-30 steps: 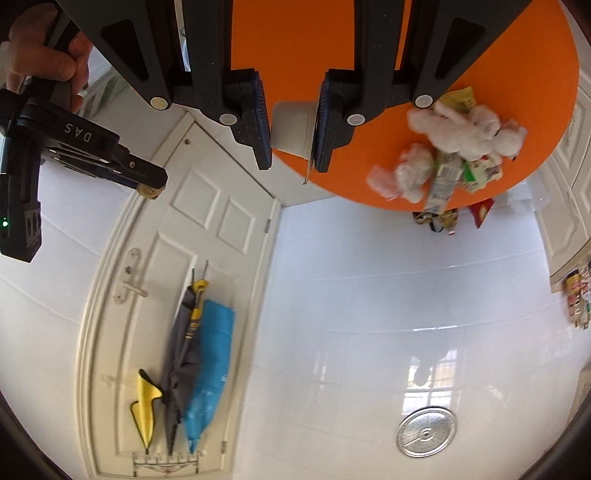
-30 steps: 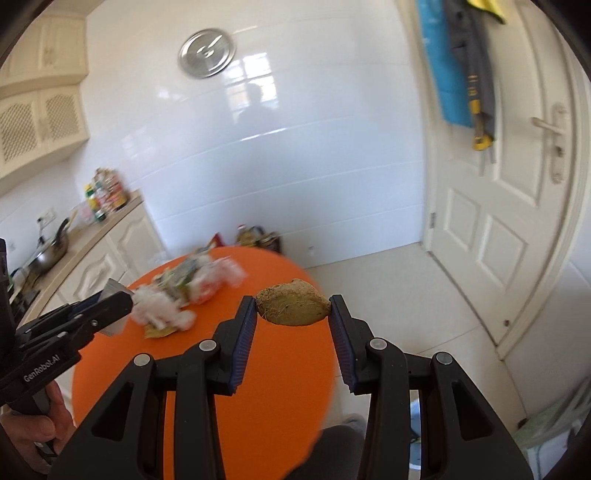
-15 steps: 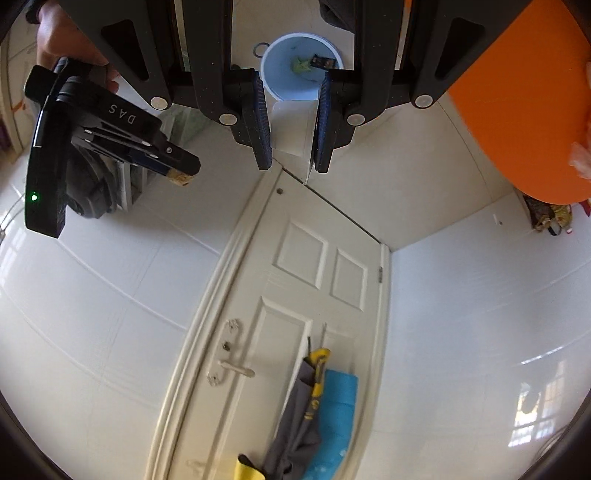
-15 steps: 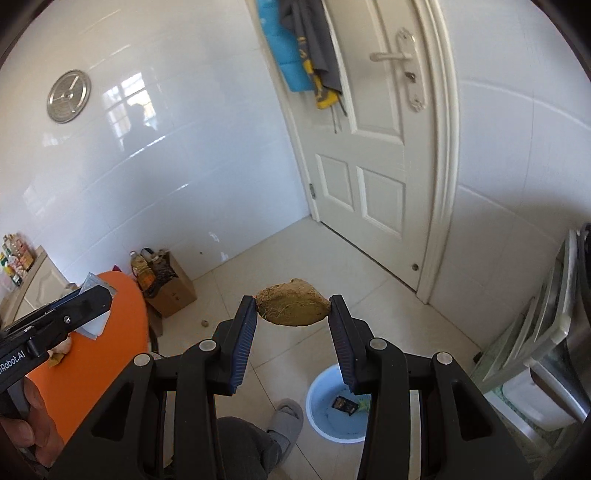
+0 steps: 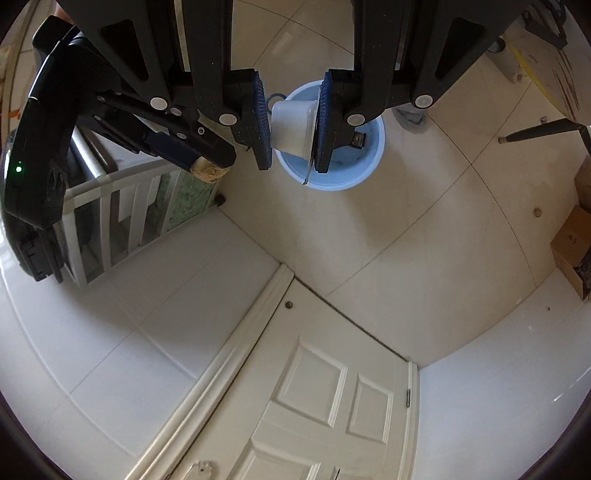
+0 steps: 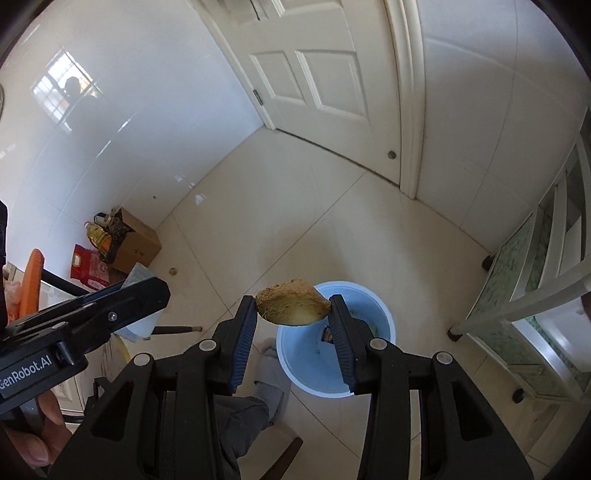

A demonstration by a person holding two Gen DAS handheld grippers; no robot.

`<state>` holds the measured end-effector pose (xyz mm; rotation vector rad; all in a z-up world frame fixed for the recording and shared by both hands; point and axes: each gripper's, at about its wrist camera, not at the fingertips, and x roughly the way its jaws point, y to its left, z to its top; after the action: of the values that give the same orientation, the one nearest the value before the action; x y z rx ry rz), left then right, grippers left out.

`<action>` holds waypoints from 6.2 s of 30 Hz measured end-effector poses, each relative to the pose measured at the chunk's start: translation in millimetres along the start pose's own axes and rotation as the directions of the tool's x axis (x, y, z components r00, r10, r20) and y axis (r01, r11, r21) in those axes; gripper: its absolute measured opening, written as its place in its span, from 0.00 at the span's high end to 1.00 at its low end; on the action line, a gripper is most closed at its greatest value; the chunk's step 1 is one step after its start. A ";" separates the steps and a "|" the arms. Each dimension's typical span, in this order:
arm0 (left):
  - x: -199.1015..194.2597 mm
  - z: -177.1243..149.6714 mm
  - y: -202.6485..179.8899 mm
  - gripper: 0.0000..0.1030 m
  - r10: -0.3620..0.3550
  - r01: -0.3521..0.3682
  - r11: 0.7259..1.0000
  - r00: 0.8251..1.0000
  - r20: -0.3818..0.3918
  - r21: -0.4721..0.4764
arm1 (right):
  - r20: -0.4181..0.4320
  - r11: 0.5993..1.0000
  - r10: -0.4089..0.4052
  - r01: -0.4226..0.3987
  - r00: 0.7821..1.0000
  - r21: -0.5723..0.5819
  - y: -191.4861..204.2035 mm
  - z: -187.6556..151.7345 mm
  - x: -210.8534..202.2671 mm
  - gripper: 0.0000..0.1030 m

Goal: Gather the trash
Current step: 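Carry the cup and bread to the blue bucket and release them, then return both tools to the trash pile on the table, then grasp a white plastic bag with the left tool while the right tool grasps another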

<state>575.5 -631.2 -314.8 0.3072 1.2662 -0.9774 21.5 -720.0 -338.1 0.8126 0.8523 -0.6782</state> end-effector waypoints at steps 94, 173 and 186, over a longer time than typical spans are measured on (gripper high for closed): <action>-466.7 -525.7 65.8 0.01 0.737 -0.316 0.630 0.530 0.419 -0.709 | 0.012 0.588 0.455 -0.290 0.891 -0.755 503.3 -169.2 -164.2 0.00; -381.1 -358.8 231.8 0.67 0.490 -0.167 0.845 0.622 0.611 -0.507 | -0.123 0.621 0.537 -0.489 0.835 -0.612 406.5 -112.5 -124.0 0.57; -363.5 -333.5 214.6 0.74 0.415 -0.156 0.883 0.698 0.583 -0.443 | -0.094 0.656 0.534 -0.483 0.840 -0.580 358.2 -107.2 -137.3 0.63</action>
<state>525.9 -117.7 -162.3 -0.1385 0.6699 -0.4753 194.2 -417.9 -144.3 0.4116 0.6486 0.0763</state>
